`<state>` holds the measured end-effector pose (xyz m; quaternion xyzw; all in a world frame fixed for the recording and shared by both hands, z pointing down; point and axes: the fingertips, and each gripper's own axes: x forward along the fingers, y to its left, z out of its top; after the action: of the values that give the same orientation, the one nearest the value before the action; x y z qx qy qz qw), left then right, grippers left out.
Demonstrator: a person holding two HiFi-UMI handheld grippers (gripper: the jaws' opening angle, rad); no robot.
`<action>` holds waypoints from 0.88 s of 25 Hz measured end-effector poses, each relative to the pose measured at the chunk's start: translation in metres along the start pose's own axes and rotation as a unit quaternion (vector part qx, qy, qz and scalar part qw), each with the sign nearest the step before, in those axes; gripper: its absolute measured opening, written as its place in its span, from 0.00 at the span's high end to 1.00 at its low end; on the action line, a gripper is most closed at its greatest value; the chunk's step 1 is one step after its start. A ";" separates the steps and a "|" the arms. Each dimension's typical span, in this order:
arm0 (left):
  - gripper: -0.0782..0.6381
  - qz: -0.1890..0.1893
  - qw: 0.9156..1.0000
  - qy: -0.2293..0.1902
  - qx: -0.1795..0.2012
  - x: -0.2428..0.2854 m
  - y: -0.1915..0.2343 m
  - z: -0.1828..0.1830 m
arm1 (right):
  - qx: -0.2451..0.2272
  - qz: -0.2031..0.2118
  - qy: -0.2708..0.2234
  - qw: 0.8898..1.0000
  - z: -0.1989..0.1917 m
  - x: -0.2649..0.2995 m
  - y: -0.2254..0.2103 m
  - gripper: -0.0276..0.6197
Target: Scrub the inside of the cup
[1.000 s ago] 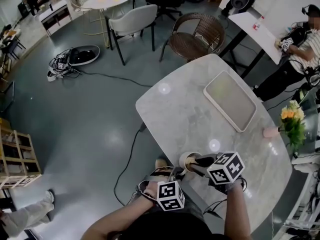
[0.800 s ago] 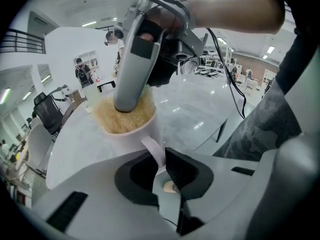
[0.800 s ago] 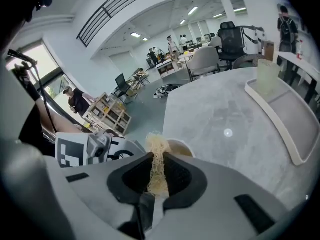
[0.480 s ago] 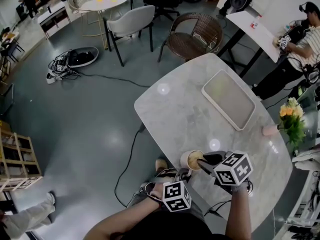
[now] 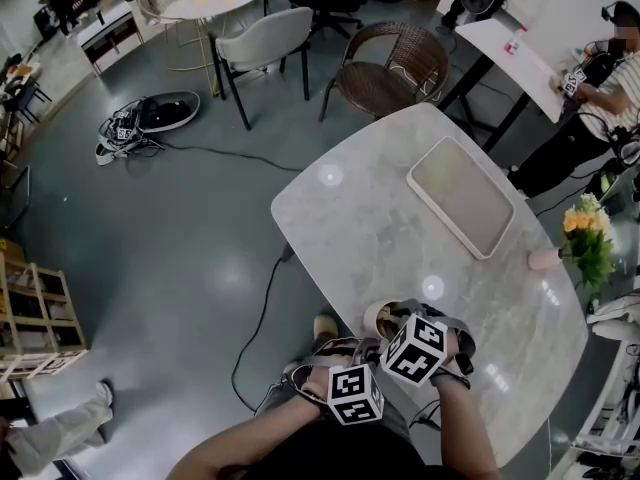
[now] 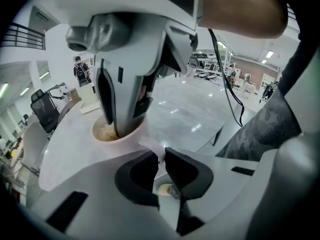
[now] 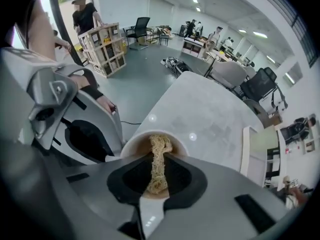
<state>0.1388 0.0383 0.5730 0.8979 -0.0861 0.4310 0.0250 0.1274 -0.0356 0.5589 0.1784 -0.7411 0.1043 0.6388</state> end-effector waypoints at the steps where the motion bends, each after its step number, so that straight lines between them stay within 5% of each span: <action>1: 0.81 0.002 1.000 0.002 -0.002 0.000 0.001 -0.002 | 0.017 0.019 -0.008 1.000 0.002 0.000 0.002 0.86; 8: 0.81 0.021 0.999 0.002 -0.044 -0.004 0.019 -0.010 | 0.171 0.135 -0.087 0.972 0.008 -0.012 0.002 0.86; 16: 0.81 0.055 0.997 0.012 -0.054 -0.009 0.051 -0.019 | 0.262 0.141 -0.185 0.937 0.016 -0.044 -0.019 0.86; 22: 0.80 0.061 0.996 0.001 -0.073 -0.014 0.060 -0.023 | 0.257 0.106 -0.222 0.935 0.015 -0.065 -0.024 0.86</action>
<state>0.1017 -0.0164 0.5744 0.8865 -0.1716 0.4251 0.0639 0.1310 -0.0550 0.4911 0.2754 -0.8268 0.3158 0.3752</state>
